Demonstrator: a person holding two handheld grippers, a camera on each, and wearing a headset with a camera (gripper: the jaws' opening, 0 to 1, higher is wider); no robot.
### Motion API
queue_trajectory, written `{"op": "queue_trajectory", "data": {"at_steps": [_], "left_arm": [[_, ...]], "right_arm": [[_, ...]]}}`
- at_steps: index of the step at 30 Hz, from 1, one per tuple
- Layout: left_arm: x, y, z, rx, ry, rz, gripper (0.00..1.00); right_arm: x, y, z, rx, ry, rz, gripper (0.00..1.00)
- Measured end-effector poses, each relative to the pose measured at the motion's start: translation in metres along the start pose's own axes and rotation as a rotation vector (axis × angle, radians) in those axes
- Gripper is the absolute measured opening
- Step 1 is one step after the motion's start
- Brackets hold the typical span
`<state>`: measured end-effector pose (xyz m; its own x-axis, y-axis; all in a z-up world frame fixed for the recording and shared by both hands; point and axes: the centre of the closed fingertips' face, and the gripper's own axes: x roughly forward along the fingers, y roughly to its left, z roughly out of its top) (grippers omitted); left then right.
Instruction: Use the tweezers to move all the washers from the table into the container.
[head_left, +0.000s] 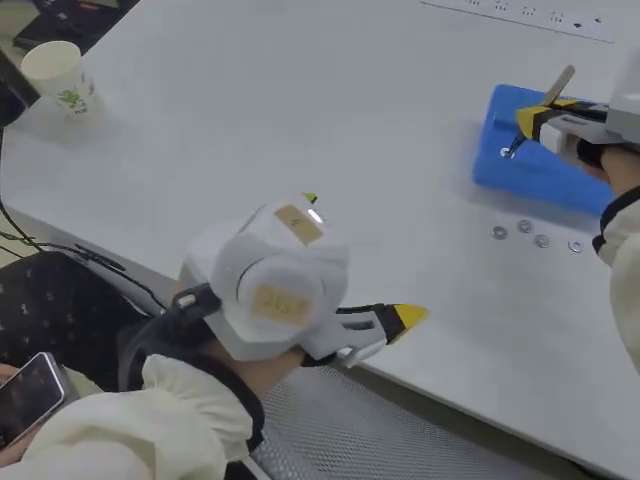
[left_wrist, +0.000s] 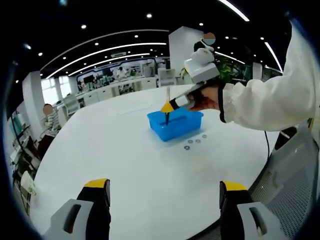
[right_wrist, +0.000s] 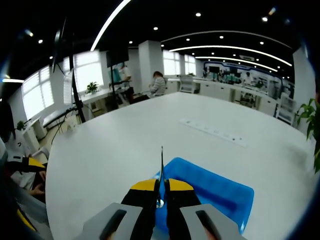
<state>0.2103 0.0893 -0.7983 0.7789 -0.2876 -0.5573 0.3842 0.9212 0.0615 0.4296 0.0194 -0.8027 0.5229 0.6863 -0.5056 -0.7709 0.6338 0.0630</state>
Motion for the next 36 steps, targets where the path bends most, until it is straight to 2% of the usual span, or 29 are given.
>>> {"op": "queue_trajectory", "data": {"at_steps": [3,9,12,19,20,27,36], "left_arm": [[0.000,0.000,0.000,-0.003,0.001,0.001,0.95],[0.002,0.002,-0.006,-0.002,0.033,0.012,0.97],[0.002,0.003,-0.003,0.001,0.017,0.019,0.99],[0.002,0.004,-0.005,-0.001,0.029,0.029,0.98],[0.002,0.005,-0.005,-0.002,0.031,0.032,0.98],[0.002,0.006,-0.007,0.000,0.040,0.039,0.97],[0.002,0.007,-0.008,0.003,0.046,0.043,0.96]], "right_arm": [[0.004,-0.002,-0.004,-0.003,-0.005,-0.005,0.02],[0.010,-0.002,-0.012,-0.002,-0.001,-0.006,0.02],[0.013,-0.002,-0.016,0.012,0.007,-0.002,0.02],[0.015,-0.001,-0.024,0.013,0.024,0.004,0.02],[0.015,0.000,-0.023,0.009,0.014,0.005,0.02],[0.016,0.002,-0.023,0.014,0.024,0.012,0.03],[0.014,0.004,-0.031,0.031,0.039,0.020,0.04]]}}
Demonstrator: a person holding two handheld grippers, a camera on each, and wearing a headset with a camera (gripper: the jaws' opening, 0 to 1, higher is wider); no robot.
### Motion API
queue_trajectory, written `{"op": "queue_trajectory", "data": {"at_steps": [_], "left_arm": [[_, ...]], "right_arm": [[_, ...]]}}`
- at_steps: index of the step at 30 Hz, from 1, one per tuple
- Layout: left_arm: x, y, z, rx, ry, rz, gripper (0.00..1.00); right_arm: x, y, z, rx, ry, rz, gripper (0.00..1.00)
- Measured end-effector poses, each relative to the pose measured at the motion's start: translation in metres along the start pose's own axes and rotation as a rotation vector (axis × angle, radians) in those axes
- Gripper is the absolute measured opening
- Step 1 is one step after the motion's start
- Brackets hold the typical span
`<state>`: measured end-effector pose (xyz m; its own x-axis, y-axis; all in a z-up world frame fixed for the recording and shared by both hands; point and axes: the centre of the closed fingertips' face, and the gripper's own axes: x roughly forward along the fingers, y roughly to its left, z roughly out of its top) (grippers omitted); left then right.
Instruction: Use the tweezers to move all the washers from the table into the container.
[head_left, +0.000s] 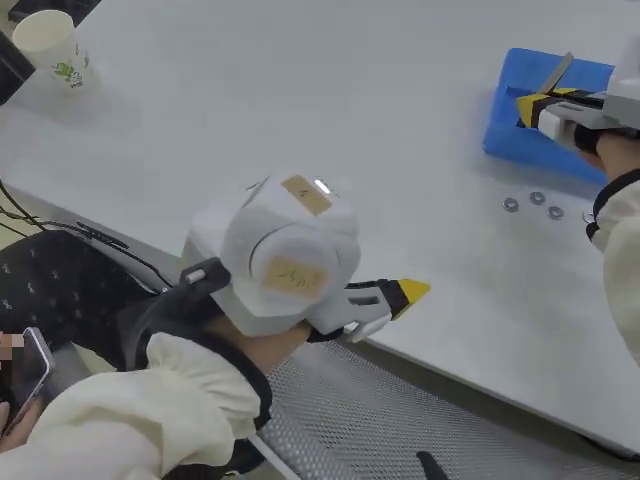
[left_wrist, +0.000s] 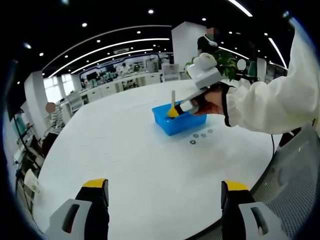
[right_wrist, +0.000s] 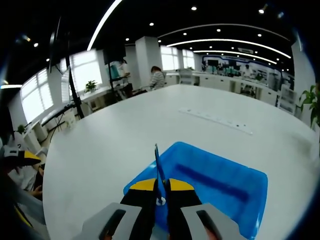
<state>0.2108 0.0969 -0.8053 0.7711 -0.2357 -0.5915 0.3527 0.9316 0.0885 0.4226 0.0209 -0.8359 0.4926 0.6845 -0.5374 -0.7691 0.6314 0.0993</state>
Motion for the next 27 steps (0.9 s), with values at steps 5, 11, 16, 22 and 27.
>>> {"op": "queue_trajectory", "data": {"at_steps": [5,11,16,22,27], "left_arm": [[0.000,0.000,0.000,0.001,-0.001,0.002,0.95],[0.000,0.001,-0.001,0.004,0.003,0.004,0.95],[0.000,0.002,-0.001,0.007,0.008,0.010,0.95],[-0.001,0.003,-0.001,0.009,0.002,0.014,0.94],[-0.001,0.003,0.000,0.008,-0.004,0.015,0.95]], "right_arm": [[-0.001,-0.001,0.000,0.001,-0.006,0.002,0.03],[-0.001,0.001,0.000,-0.018,0.007,0.005,0.03],[-0.006,0.004,0.004,-0.033,0.003,0.003,0.03],[-0.018,0.006,0.021,-0.044,-0.039,0.005,0.03],[-0.037,0.012,0.035,-0.051,-0.085,0.015,0.03]]}}
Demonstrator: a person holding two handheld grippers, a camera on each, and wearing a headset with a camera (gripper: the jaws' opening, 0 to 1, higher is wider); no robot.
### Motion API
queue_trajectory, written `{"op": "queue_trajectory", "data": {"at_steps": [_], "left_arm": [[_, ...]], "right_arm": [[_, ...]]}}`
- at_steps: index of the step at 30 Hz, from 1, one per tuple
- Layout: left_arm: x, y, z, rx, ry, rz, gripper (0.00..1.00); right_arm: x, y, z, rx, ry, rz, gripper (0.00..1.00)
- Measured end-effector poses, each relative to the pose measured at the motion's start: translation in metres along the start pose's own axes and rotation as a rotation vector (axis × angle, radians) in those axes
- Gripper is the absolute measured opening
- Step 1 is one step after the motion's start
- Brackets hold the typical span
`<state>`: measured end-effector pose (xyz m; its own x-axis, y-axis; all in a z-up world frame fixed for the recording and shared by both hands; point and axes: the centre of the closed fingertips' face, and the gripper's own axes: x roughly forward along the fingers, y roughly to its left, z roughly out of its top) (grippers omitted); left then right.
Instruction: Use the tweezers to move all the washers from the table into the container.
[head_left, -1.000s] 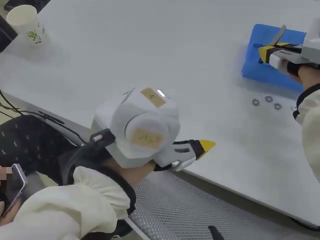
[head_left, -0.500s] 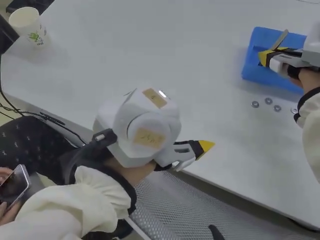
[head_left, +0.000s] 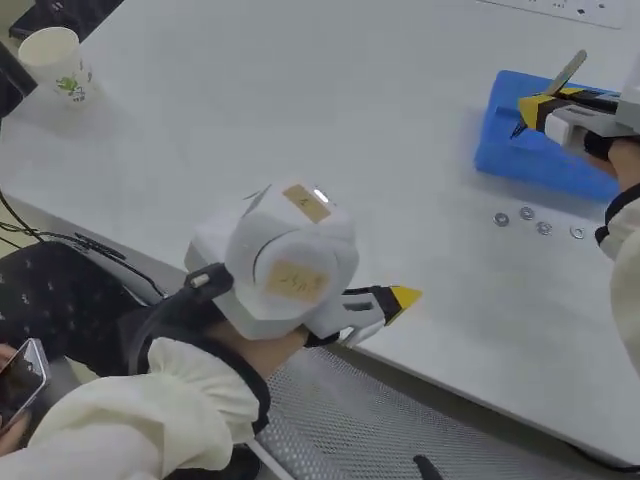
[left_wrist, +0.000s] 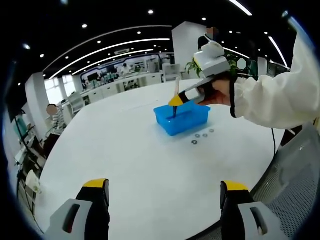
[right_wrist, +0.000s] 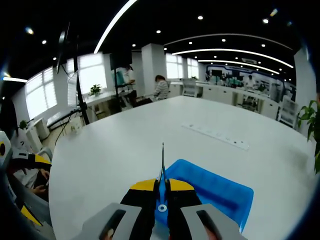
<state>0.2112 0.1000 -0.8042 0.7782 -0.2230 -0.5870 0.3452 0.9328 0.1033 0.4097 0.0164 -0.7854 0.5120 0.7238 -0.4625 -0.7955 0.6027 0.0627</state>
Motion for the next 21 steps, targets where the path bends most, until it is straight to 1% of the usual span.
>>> {"op": "queue_trajectory", "data": {"at_steps": [6,10,11,13,15,20,21], "left_arm": [[0.000,0.000,0.001,0.002,-0.006,-0.002,0.94],[0.000,-0.001,0.001,-0.001,-0.007,-0.007,0.94],[0.000,-0.001,0.001,0.000,-0.007,-0.006,0.94],[0.000,-0.001,0.001,0.001,-0.007,-0.007,0.95],[0.000,-0.001,0.001,0.001,-0.008,-0.007,0.95],[0.001,-0.002,0.000,0.002,0.000,-0.010,0.94],[0.001,-0.002,0.000,0.003,0.001,-0.012,0.94]], "right_arm": [[-0.020,0.010,0.015,0.019,-0.047,0.020,0.04],[-0.030,0.018,0.017,0.008,-0.063,0.030,0.04],[-0.034,0.022,0.017,0.000,-0.061,0.034,0.04],[-0.037,0.024,0.013,-0.007,-0.056,0.041,0.04],[-0.040,0.029,0.009,0.005,-0.051,0.054,0.04],[-0.044,0.038,-0.009,0.023,-0.036,0.056,0.04],[-0.047,0.039,-0.012,0.029,-0.031,0.053,0.04]]}}
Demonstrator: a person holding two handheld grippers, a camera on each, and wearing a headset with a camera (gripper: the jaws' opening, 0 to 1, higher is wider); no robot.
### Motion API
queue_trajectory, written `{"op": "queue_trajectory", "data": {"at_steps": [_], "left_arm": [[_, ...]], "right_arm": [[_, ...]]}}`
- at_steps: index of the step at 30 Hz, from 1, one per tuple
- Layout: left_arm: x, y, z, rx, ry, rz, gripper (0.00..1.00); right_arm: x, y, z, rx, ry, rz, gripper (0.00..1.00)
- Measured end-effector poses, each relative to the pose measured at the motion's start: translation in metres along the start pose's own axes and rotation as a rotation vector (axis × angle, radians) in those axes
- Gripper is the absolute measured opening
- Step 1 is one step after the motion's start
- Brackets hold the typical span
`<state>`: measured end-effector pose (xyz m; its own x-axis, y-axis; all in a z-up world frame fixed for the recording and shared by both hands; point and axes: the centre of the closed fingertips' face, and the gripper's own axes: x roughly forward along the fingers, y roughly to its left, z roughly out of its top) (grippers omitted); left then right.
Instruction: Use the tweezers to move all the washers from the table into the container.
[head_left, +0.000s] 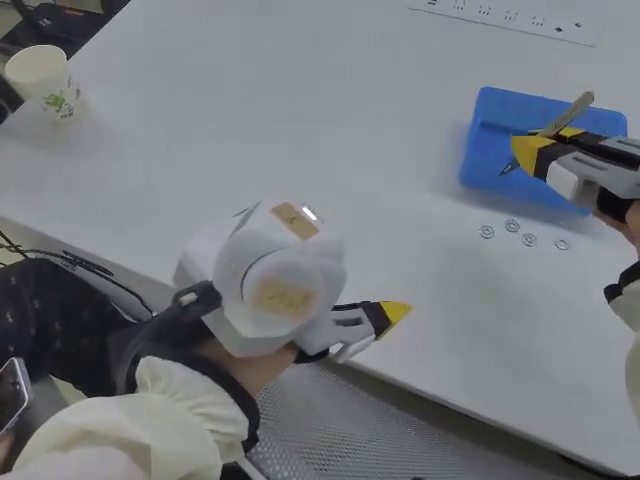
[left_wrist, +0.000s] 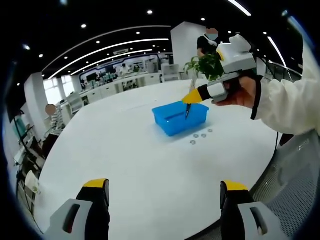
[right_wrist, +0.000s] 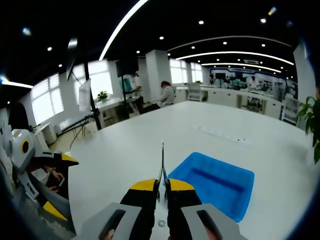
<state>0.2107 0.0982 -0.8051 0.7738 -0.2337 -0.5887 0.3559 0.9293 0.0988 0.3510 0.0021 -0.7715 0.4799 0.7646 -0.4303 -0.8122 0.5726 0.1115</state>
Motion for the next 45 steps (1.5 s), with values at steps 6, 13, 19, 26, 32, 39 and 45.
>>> {"op": "queue_trajectory", "data": {"at_steps": [6,13,19,26,32,39,45], "left_arm": [[0.000,-0.001,0.000,-0.002,-0.001,-0.007,0.94],[0.000,-0.001,0.001,-0.002,-0.003,-0.005,0.94],[0.000,-0.001,0.000,0.002,0.000,-0.004,0.94],[0.000,-0.001,0.001,-0.003,-0.004,-0.007,0.94],[0.000,0.000,0.000,-0.001,0.002,-0.003,0.94],[0.000,0.000,-0.001,0.001,0.003,0.000,0.94],[0.000,0.000,-0.002,0.004,0.011,0.000,0.93]], "right_arm": [[-0.001,-0.002,-0.016,0.014,0.028,-0.013,0.04],[0.003,0.001,-0.032,0.018,0.062,-0.012,0.04],[0.007,0.005,-0.041,0.000,0.088,-0.014,0.04],[0.010,0.005,-0.048,-0.006,0.108,-0.014,0.04],[0.014,0.005,-0.055,-0.024,0.130,-0.012,0.04],[0.014,0.004,-0.061,-0.034,0.135,-0.019,0.04],[0.014,0.001,-0.061,-0.034,0.124,-0.033,0.04]]}}
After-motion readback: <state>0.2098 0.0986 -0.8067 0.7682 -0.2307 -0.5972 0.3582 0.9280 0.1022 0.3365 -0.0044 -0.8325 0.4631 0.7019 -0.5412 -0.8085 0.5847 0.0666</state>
